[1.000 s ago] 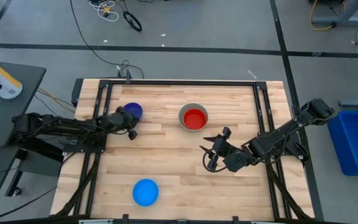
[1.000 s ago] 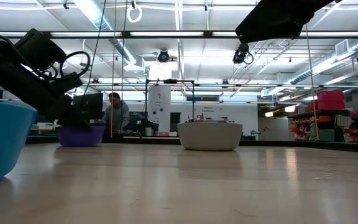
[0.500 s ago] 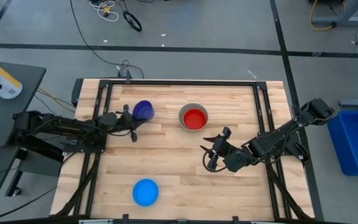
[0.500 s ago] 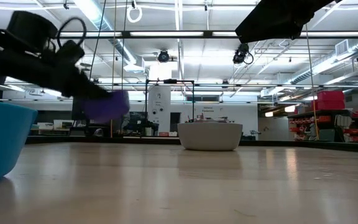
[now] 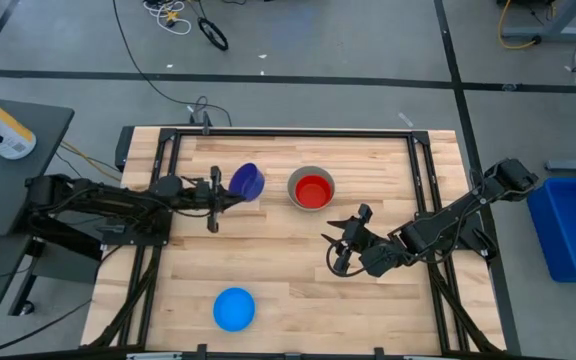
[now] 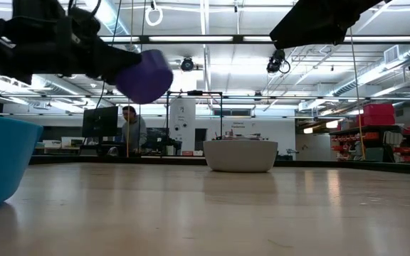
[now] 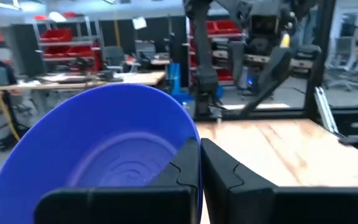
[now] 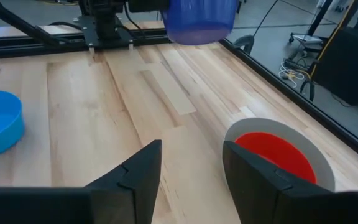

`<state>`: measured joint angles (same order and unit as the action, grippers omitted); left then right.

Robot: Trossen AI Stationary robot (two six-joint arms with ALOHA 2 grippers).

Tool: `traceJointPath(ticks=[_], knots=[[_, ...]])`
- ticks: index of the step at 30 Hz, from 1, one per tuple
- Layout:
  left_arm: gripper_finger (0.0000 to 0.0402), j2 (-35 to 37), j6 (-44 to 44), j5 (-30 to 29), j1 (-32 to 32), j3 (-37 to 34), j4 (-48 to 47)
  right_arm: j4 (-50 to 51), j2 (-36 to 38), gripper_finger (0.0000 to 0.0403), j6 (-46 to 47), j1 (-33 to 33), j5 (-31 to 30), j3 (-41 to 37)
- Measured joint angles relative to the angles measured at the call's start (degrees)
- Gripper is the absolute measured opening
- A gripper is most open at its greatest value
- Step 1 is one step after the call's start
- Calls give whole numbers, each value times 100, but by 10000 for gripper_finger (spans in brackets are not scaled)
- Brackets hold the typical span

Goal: Nest bowls inside each other
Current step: Stack the dark blue bowl on top of the red bowl

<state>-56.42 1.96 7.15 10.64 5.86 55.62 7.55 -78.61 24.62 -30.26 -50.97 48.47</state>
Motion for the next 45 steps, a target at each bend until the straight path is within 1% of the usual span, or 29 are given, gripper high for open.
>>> traceJointPath(ticks=[4,6,8,10,13,15,18,22,24,25,27,30,33,35,37,38,39,40,42,45], knots=[[6,-981,-8,293,-1,422,676,52,0,176,-19,-38,-45,0],[6,-1587,-30,454,-1,646,1036,274,0,171,-21,-126,-137,0],[6,-2189,-130,627,-1,891,1405,602,-2,166,206,-291,-520,0],[6,-2770,-193,799,-1,1126,1719,1137,-2,161,722,-507,-1116,0],[6,-3469,-218,934,-1,1465,1930,2122,-2,157,1823,-942,-1973,-2],[6,-3785,-219,962,-1,1674,1949,2850,20,157,2619,-1233,-2231,-2],[6,-4072,-261,1122,-1,1943,1945,4099,156,160,4036,-1623,-2419,-2],[6,-4226,-232,1370,7,2351,1803,5905,243,168,6073,-2027,-2424,-2],[6,-4226,-140,1492,21,2635,1493,6503,245,172,6878,-2104,-2395,-2],[6,-4226,-84,1519,21,2786,1301,6688,245,174,7135,-2120,-2390,-2],[6,-4227,34,1538,21,3015,955,6719,245,176,7268,-2127,-2425,-2],[6,-4226,151,1581,21,3270,729,6658,245,179,7059,-2112,-2537,-2],[6,-4226,153,1603,21,3312,616,6660,247,178,6939,-2080,-2189,-2],[6,-4226,178,1587,21,3312,568,6660,247,174,6987,-2051,-2088,-2],[6,-4226,200,1529,21,3312,487,6468,247,170,7238,-2026,-1940,-2],[6,-4226,202,1524,21,3312,483,6328,245,168,7277,-2022,-1804,-2],[6,-4226,205,1513,21,3312,498,6224,222,167,7194,-2022,-1807,-2],[6,-4226,210,1514,21,3312,515,6179,210,166,7124,-2024,-1879,-2],[6,-4226,214,1518,21,3312,504,6100,222,168,7075,-2032,-2238,-32],[6,-4226,232,1540,21,3312,502,5963,227,177,7056,-2233,-2739,-222]])
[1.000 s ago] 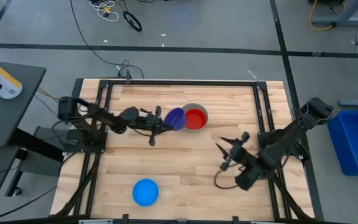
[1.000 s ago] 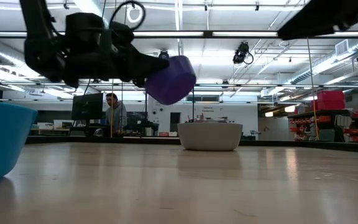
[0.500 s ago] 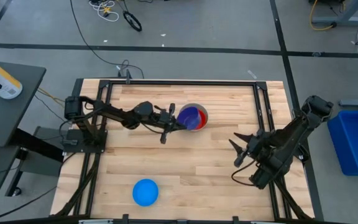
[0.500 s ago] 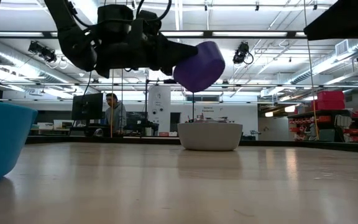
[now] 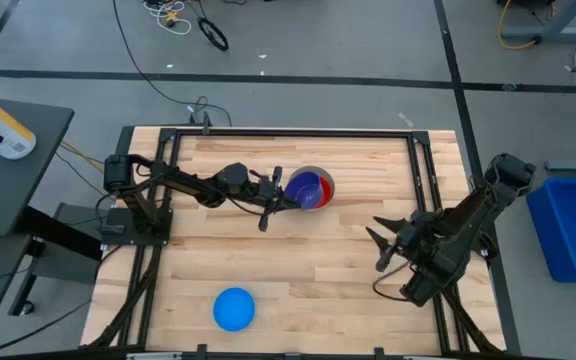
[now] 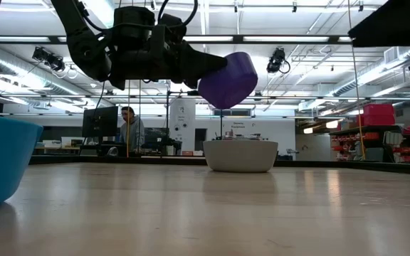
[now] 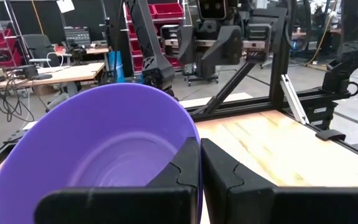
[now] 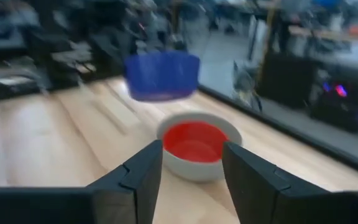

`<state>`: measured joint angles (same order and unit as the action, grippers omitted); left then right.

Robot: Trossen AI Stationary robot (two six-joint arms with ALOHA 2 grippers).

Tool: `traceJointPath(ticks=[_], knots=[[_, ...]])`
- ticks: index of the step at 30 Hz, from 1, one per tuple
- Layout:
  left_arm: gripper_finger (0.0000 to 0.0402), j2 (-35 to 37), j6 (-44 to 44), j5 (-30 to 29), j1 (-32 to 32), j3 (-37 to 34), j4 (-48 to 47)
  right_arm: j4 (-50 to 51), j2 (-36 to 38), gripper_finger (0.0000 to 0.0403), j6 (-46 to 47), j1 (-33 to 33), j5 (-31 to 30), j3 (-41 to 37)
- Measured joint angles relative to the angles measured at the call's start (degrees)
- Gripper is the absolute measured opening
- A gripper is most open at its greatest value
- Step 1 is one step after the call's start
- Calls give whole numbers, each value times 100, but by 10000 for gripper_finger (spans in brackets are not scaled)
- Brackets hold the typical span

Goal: Nest bowls inside each other
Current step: Stack the dark blue bowl on top of the red bowl

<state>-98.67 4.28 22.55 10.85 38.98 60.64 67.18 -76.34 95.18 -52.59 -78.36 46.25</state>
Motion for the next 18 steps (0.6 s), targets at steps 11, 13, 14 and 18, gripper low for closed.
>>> traceJointPath(ticks=[11,13,14,18], knots=[[5,0,84,3,0,0,-179,-138,779,207,3314,-2211,-1143,-2483],[5,0,88,1,0,0,-174,-827,761,212,3128,-2206,-1163,-2709],[5,0,96,-13,0,0,-161,-1168,738,214,2824,-2206,-1142,-2779],[5,0,124,-62,2,0,-150,-2297,723,221,1419,-2212,-1162,-2747]])
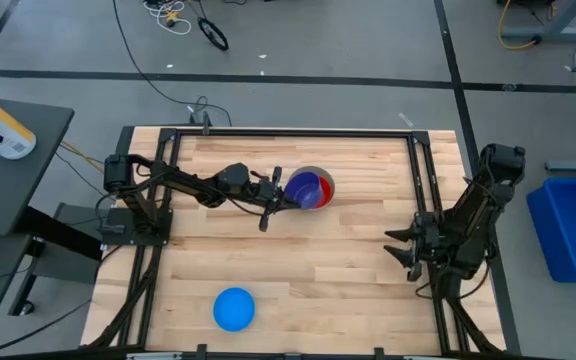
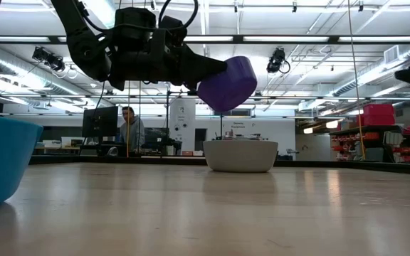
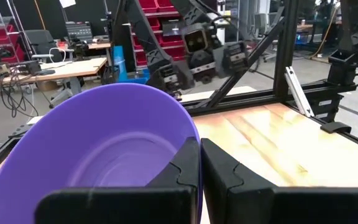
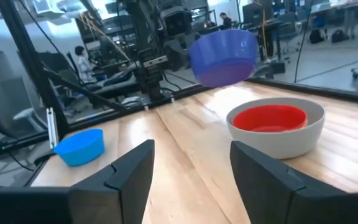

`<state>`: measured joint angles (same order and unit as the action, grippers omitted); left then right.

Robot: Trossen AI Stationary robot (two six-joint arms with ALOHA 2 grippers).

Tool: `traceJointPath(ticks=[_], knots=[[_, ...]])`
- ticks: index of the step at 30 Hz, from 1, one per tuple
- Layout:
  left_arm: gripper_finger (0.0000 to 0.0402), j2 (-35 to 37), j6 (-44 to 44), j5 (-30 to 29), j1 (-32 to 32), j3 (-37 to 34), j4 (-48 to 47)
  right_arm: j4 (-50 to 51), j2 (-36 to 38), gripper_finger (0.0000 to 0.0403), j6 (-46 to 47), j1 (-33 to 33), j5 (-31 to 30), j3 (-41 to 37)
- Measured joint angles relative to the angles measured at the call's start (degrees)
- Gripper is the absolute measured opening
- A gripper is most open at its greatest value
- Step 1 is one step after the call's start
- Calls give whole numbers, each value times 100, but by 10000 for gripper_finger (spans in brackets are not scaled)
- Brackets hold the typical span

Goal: Nest bowls inside each other
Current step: Stack the dark blue bowl on top of the red bowl

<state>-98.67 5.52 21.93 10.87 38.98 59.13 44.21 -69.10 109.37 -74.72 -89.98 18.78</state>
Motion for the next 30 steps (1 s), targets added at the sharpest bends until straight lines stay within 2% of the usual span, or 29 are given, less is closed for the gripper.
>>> traceJointPath(ticks=[6,8,10,12,17,19,21,24,27,30], knots=[[5,0,72,-4,-1,0,-15,-1285,0,230,-2041,11,21,390],[5,0,78,-4,-2,0,-15,-1618,2,233,-2733,74,300,571],[5,0,78,-4,-2,0,-15,-2090,12,237,-3457,242,794,688],[5,0,75,-5,0,0,-15,-3076,15,240,-4606,516,1393,749],[5,0,42,-5,-2,0,12,-6963,15,251,-9240,1470,3651,745],[5,0,-6,-5,-2,0,69,-7762,101,255,-10531,1729,4321,744],[5,3,-18,-4,-2,0,90,-7856,320,258,-10998,1885,4398,740],[5,4,-41,-4,-2,0,81,-7563,732,262,-11224,2060,4415,729],[5,4,-55,-4,-2,0,70,-7389,1194,266,-11718,2231,4939,729],[5,4,-55,12,-2,0,76,-6863,1783,269,-11903,2334,5105,723]])
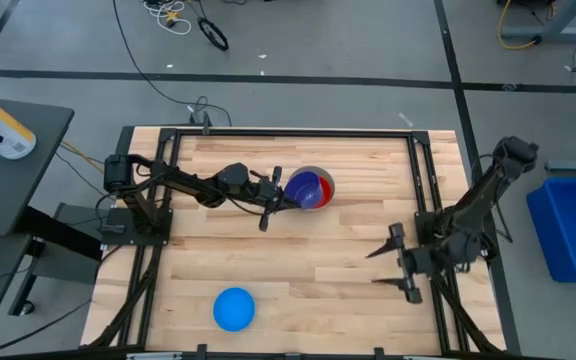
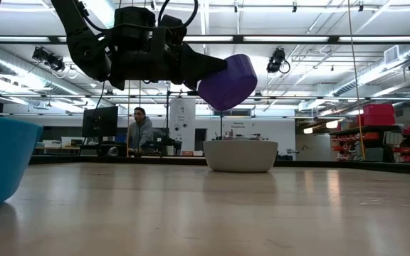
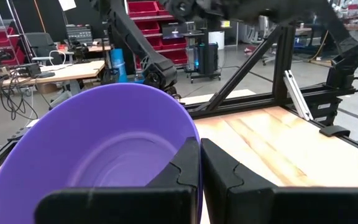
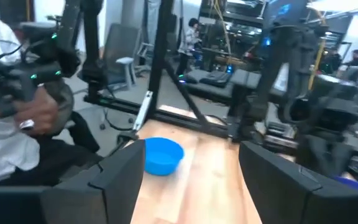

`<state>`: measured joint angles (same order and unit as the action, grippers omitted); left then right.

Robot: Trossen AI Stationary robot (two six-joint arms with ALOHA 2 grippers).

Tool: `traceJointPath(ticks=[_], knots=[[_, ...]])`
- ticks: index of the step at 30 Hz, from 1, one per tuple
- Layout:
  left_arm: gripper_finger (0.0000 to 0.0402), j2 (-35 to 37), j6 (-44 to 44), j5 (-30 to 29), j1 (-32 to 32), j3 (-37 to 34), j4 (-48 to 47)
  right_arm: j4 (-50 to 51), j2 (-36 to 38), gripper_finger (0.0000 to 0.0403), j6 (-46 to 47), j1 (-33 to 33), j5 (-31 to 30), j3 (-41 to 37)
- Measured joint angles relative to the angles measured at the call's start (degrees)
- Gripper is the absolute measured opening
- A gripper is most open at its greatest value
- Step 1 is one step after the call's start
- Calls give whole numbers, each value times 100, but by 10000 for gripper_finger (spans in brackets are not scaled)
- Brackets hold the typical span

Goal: Nest bowls inside each other
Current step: Stack the dark blue bowl on top of the red bowl

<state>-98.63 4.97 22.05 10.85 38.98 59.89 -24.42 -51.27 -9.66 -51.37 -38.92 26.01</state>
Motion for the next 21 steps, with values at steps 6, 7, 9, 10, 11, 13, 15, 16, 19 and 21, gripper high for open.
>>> traceJointPath(ticks=[6,7,9,10,11,13,15,16,19,21], knots=[[5,0,12,-12,0,0,0,258,1414,274,-103,35,10,-720],[5,0,13,-12,0,0,1,166,1662,274,-140,35,7,-930],[5,0,15,-14,0,0,-1,-82,2157,273,-229,36,9,-1412],[5,0,15,-14,0,0,-1,-254,2395,272,-289,36,9,-1684],[5,0,15,-14,0,0,-3,-461,2622,270,-348,35,22,-1956],[5,0,17,-16,0,0,-8,-931,3038,266,-508,36,143,-2511],[5,0,17,-18,0,0,-19,-380,3334,261,-359,42,265,-2499],[5,0,19,-18,0,0,-17,-322,3417,258,-282,52,319,-2504],[5,0,24,-24,0,0,-39,-318,3591,250,-433,52,523,-2546],[5,0,28,-28,0,0,-39,-37,3665,245,-389,66,657,-2545]])
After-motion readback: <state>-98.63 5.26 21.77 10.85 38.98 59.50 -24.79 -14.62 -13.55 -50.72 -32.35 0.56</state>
